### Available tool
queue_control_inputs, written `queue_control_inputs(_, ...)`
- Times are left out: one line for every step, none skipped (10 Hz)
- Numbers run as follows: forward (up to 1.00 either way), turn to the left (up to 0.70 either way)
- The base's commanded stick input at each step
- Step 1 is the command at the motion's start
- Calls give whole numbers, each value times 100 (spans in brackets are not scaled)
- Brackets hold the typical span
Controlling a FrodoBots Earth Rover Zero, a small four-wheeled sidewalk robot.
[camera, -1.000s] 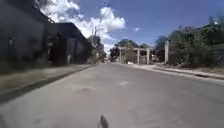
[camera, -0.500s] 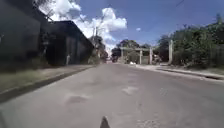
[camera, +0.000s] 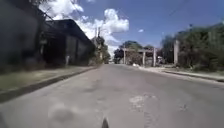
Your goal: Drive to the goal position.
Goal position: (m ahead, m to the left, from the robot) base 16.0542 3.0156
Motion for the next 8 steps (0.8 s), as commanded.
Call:
queue_control_inputs(100,1)
queue_control_inputs(100,1)
queue_control_inputs(100,1)
queue_control_inputs(100,1)
queue_control_inputs(100,1)
queue_control_inputs(100,1)
queue_control_inputs(100,1)
queue_control_inputs(100,1)
